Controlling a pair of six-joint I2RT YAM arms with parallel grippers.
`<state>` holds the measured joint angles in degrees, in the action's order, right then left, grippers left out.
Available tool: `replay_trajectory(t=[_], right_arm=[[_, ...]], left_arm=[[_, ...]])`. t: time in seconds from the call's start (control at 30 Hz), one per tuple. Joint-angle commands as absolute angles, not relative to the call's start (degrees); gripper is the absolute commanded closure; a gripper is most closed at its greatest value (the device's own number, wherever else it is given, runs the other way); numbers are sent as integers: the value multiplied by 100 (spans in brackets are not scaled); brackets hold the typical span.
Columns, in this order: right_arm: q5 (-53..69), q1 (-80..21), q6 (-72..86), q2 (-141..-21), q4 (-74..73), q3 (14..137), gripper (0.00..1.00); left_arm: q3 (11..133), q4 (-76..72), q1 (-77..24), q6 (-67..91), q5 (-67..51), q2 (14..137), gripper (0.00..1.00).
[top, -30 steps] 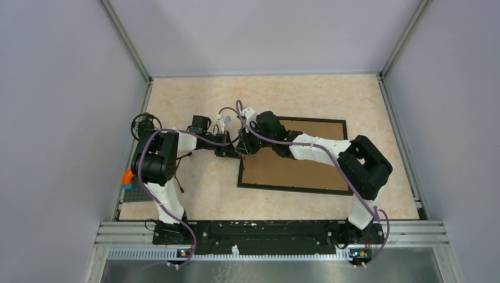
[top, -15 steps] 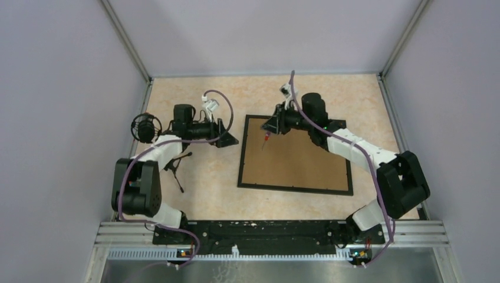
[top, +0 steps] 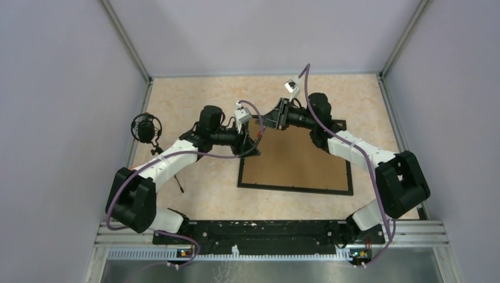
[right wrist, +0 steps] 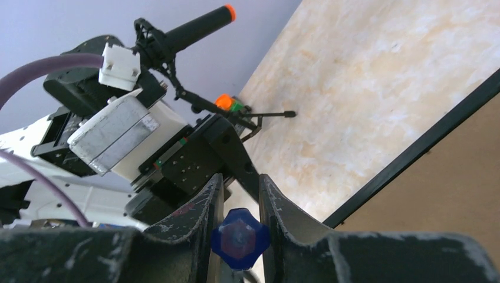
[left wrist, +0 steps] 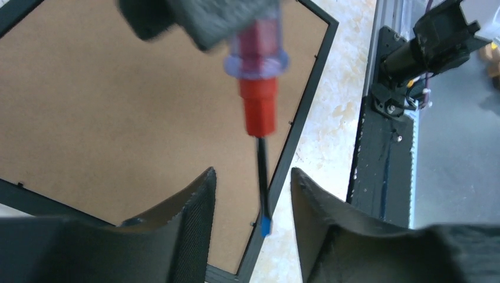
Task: Take the photo out of the frame
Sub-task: Adjust the screwdriver.
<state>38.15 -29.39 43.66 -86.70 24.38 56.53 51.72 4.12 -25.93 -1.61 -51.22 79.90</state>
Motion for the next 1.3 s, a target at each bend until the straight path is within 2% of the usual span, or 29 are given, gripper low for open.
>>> replay_trajectory(t=[0.0,0.1,0.2,0.23,0.3,0.4,0.43,0.53,0.63,0.73,0.83,1.0,1.27], right_arm=[[4164,-3032,4593,-8460,2895,5577,100],[4275,-3032,4448,-8377,2814,5503,100],[4536,-3026,4319,-8354,2661,5495,100],[4720,-3001,4195,-8348,2538,5532,97],[5181,-2905,3647,-8310,2102,5678,82],[5955,-2714,2115,-8170,747,5992,48],[6119,-2664,1366,-8092,83,6129,40],[6247,-2641,-792,-7847,-1889,6501,29],[6111,-2637,-1831,-7701,-2876,6731,26],[5945,-2637,-1928,-7633,-3022,6901,26],[5826,-2633,-904,-7591,-2301,6782,30],[5679,-2636,1801,-7690,-600,6298,32],[5600,-2643,3276,-8127,-225,6254,35]], left_arm=[[5496,326,-2619,-123,-5006,8012,54],[5540,340,-2610,-75,-5127,8007,68],[5554,396,-2602,-153,-5485,8012,99],[5580,521,-2597,-289,-5630,8020,100],[5741,1116,-2593,-825,-5905,8062,100],[5871,1866,-2584,-1488,-6088,8064,100],[5840,2000,-2580,-1592,-6152,8035,100],[5708,2213,-2584,-1889,-6470,7915,100],[5679,2339,-2596,-2076,-6774,7946,100],[5694,2433,-2635,-2101,-6903,8024,100],[5603,2047,-2637,-1723,-6900,7998,100],[5464,1566,-2666,-1414,-6179,7797,100],[5696,1846,-2953,-1824,-5375,7773,100]])
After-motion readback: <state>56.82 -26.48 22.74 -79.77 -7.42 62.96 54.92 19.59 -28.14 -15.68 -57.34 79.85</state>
